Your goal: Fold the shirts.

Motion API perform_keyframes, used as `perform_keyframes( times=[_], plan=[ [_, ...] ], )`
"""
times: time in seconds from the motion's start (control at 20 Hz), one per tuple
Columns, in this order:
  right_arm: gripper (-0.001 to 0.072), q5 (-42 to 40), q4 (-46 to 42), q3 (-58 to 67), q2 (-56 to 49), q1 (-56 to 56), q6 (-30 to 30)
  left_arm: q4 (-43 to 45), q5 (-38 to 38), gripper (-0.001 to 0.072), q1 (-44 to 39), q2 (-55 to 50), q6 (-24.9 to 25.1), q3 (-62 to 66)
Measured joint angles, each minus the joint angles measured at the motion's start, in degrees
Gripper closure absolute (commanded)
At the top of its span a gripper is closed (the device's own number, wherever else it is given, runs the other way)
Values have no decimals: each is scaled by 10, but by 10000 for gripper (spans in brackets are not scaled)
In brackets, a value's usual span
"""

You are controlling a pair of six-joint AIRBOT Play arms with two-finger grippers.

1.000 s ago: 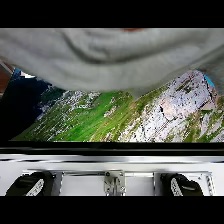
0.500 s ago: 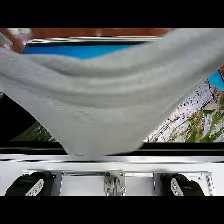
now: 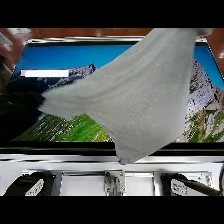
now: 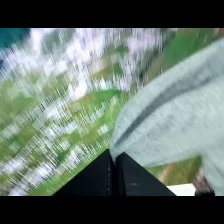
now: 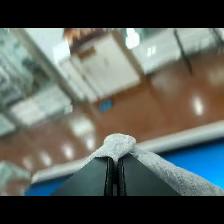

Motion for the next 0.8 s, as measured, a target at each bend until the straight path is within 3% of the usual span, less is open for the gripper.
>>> perform_keyframes(
  times=[0.3, 0.35, 0.4, 0.45, 0.5, 0.7, 0.8],
  plan=[
    [652, 261, 1, 0, -170, 12, 62, -156, 98, 666, -62, 0, -6, -237],
    [590, 305, -3, 0, -185, 14, 75, -165, 111, 666, -79, 0, -6, -254],
    [362, 348, -7, 0, -195, 14, 85, -176, 126, 666, -97, 0, -6, -264],
    [46, 384, -11, 0, -200, 12, 89, -183, 138, 666, -110, 0, -6, -269],
    [13, 421, -12, 0, -199, 4, 93, -188, 146, 666, -119, 0, -6, -269],
    [13, 541, -30, 1, -149, -71, 97, -199, 164, 666, -135, 0, 19, -236],
    [13, 612, -88, 1, -108, -123, 94, -201, 167, 666, -137, 0, 41, -211]
  ],
)
